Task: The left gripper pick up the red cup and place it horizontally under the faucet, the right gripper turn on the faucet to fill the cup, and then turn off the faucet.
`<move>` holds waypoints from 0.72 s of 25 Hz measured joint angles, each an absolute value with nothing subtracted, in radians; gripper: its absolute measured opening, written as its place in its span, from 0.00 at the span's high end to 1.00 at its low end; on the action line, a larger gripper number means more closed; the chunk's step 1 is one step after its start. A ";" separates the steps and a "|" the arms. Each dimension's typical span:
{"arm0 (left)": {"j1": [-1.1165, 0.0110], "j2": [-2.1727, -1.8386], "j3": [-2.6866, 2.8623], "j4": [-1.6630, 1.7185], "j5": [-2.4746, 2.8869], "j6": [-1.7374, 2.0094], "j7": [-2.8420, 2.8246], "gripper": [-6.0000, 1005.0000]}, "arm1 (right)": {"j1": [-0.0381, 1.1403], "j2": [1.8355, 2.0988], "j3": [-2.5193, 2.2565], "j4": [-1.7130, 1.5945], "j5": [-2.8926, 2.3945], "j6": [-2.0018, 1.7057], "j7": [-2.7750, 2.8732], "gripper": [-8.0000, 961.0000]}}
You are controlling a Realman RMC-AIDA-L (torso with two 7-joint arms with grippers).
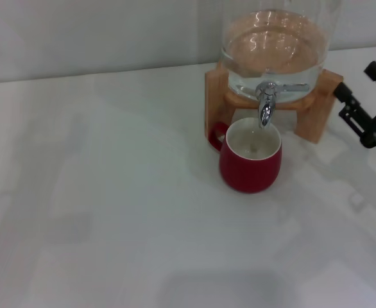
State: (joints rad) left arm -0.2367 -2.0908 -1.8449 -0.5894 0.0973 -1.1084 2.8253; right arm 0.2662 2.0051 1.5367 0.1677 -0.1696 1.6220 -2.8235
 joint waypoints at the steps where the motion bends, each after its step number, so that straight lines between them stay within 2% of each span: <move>1: -0.241 -2.090 -1.845 -0.589 0.107 -1.107 2.825 0.12 | 0.270 2.005 1.520 0.169 -0.171 1.618 -2.822 0.36; 18: -0.263 -2.086 -1.847 -0.589 0.161 -1.104 2.826 0.12 | 0.353 2.008 1.438 0.177 -0.172 1.517 -2.817 0.36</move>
State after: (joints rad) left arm -0.2630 -2.0862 -1.8470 -0.5889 0.1609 -1.1036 2.8256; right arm 0.3528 2.0080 1.4379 0.1772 -0.1719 1.5166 -2.8165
